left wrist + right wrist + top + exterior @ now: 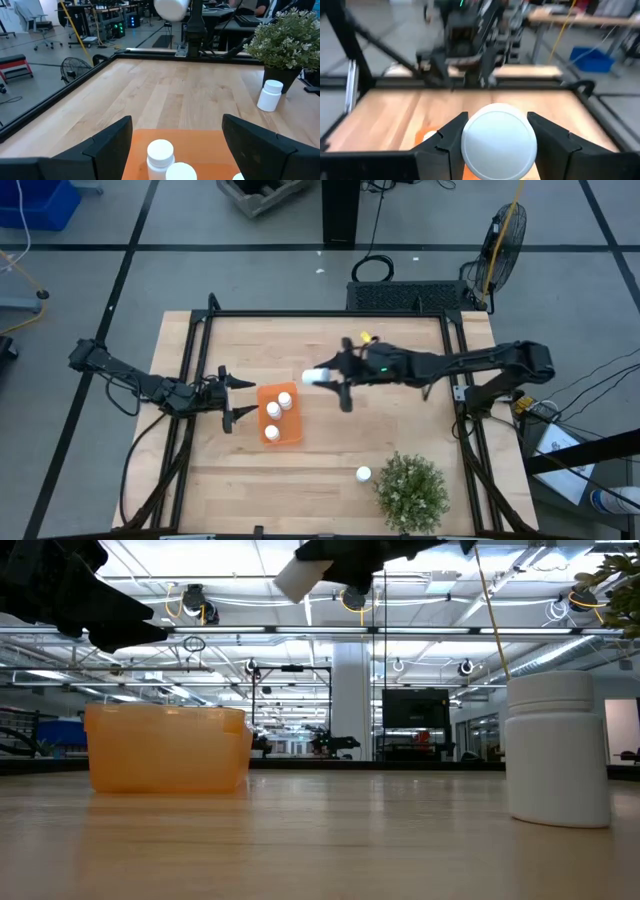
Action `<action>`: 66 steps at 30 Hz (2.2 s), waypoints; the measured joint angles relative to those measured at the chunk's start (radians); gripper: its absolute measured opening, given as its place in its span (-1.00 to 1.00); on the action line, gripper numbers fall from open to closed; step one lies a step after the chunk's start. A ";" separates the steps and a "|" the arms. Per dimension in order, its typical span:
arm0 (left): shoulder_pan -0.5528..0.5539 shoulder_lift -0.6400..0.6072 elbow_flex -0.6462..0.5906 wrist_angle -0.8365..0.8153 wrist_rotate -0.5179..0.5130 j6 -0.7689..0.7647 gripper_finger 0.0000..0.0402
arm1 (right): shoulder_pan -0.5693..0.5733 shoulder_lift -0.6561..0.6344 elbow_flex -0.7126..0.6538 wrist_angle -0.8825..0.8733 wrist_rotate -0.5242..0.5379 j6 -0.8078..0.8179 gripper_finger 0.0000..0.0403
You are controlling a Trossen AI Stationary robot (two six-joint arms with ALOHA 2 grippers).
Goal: Pick and place pill bottles into a basket
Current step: Put the white medicine bottle into the orange bin
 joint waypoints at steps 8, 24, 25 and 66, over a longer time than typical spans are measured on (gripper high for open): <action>0.000 0.000 0.000 0.001 0.000 0.000 0.54 | 0.048 0.192 0.188 -0.186 -0.037 0.002 -0.19; 0.000 0.000 0.000 0.000 0.000 0.000 0.54 | 0.056 0.353 0.279 -0.204 -0.155 0.050 -0.19; 0.000 0.000 0.000 -0.001 0.000 0.000 0.55 | 0.059 0.353 0.288 -0.200 -0.154 0.040 -0.19; 0.000 0.000 0.000 0.159 0.029 -0.009 0.55 | 0.097 0.291 0.303 -0.397 -0.036 -0.051 -0.19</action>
